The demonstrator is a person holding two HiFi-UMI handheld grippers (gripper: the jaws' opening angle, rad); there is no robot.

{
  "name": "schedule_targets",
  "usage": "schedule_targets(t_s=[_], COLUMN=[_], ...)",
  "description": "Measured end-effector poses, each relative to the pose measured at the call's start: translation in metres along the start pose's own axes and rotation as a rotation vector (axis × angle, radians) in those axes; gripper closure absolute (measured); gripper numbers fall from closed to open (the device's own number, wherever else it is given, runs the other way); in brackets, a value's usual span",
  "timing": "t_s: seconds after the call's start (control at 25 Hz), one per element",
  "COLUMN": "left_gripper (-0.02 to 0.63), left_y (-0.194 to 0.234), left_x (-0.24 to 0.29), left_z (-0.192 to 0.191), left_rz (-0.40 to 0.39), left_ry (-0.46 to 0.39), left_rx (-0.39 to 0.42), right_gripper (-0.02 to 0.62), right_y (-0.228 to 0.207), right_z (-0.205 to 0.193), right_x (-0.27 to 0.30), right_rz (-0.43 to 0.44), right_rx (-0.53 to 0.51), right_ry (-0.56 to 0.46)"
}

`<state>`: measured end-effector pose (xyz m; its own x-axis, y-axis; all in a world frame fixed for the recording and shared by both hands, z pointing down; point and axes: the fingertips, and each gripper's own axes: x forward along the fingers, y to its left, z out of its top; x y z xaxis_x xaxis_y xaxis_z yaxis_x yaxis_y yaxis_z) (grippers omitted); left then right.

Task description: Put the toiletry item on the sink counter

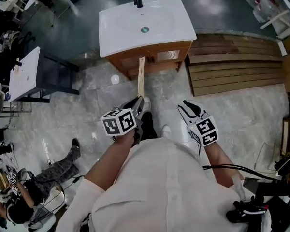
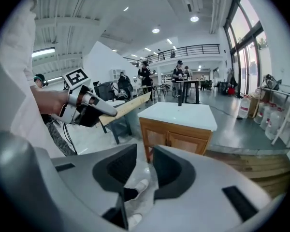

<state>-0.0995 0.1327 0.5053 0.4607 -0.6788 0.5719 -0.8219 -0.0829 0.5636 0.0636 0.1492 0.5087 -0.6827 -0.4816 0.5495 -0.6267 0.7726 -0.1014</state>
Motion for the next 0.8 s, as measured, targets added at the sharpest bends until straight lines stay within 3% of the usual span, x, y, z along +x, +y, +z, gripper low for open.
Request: schedule_targets(t_s=[0.2,0.32,0.8], left_gripper=[0.584,0.584,0.584], left_y=[0.019,0.024,0.061], left_x=[0.061,0.094,0.205], left_z=[0.057,0.098,0.224], left_rz=[-0.045,-0.089,-0.166], left_ry=[0.032,0.064,0.237], left_rx=[-0.02,0.008,0.435], right_gripper=[0.501,0.5,0.502], right_y=[-0.049,-0.077,-0.144], right_z=[0.023,0.053,0.122], right_x=[0.026,0.045,0.128], right_rz=[-0.096,-0.148,-0.246], right_rx=[0.051,0.068,0.136], right_ry=[0.015,0.004,-0.003])
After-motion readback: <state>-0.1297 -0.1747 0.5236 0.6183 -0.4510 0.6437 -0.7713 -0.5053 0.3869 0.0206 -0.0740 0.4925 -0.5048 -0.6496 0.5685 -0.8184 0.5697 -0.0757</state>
